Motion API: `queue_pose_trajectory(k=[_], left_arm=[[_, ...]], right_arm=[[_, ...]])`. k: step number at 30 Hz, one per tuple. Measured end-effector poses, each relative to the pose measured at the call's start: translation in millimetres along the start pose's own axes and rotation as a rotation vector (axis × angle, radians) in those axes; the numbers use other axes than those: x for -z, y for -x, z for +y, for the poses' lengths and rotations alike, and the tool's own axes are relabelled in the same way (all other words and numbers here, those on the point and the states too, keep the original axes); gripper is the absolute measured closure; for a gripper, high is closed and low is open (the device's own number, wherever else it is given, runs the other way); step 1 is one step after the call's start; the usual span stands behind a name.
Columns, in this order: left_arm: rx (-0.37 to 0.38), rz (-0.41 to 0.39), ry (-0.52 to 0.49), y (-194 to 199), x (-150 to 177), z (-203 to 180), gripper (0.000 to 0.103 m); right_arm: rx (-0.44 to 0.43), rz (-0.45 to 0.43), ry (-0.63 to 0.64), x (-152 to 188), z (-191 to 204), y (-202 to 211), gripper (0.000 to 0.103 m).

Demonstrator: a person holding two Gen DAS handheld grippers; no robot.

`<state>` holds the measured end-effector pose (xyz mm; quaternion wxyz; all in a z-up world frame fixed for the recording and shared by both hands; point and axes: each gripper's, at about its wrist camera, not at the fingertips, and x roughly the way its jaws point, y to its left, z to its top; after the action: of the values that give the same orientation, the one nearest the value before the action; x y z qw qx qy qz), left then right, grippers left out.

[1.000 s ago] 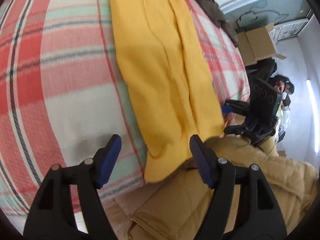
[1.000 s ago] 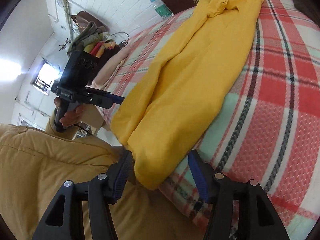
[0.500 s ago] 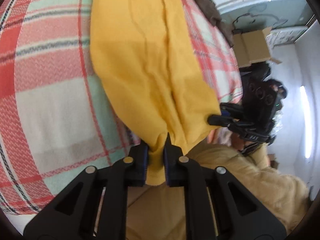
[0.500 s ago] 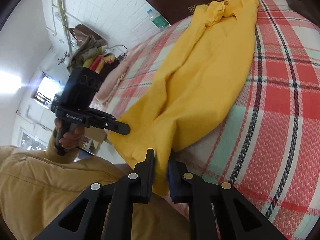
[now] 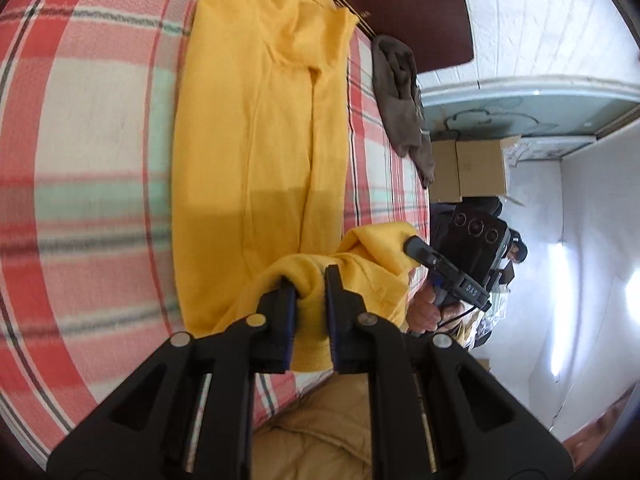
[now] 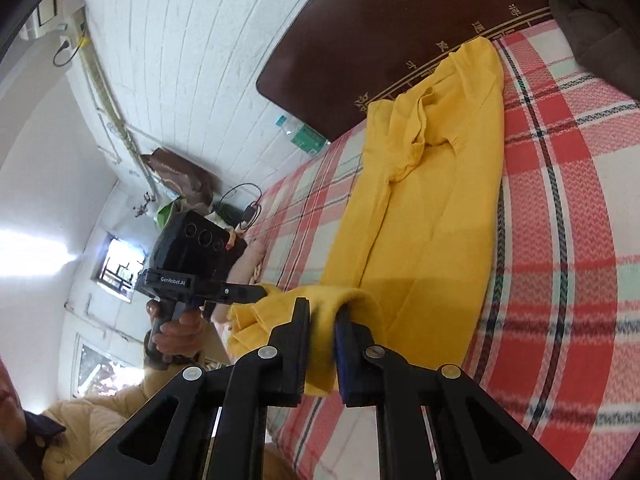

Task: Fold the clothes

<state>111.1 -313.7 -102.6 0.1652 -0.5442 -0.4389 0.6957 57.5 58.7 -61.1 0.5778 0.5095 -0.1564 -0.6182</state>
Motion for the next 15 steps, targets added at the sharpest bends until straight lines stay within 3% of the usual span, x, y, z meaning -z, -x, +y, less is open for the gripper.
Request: queue_pose_trajectory(k=[4,5,6,7,8,9,12,15], left_arm=[[0.0,0.0,0.04,-12,-36,18,0.086],[-0.012,-0.002,0.061,-14,-44,23,0.08],[-0.026,-0.011,0.074,-16,-48,27,0.069],[-0.042,-0.031,0.075,-15,-49,29,0.064],[-0.059,-0.054,0.071,-14,-50,31,0.055],[-0.072,-0.076,0.058,-12,-49,31,0.052],[-0.137,-0.164,-0.028,3,-40,21,0.051],[-0.226,-0.23,-0.207,14,-22,-4,0.05]], right_arm=[[0.017,-0.015,-0.076,-25,-27,-13,0.089],[0.028,-0.017,-0.115,-29,-35,-16,0.088],[0.039,-0.019,-0.151,-32,-44,-19,0.082],[0.053,-0.026,-0.167,-34,-49,-20,0.066],[0.067,-0.034,-0.184,-35,-54,-21,0.061],[0.081,-0.041,-0.195,-36,-58,-22,0.058],[0.145,-0.019,-0.054,-33,-39,-31,0.054],[0.209,0.003,0.088,-30,-21,-40,0.054]])
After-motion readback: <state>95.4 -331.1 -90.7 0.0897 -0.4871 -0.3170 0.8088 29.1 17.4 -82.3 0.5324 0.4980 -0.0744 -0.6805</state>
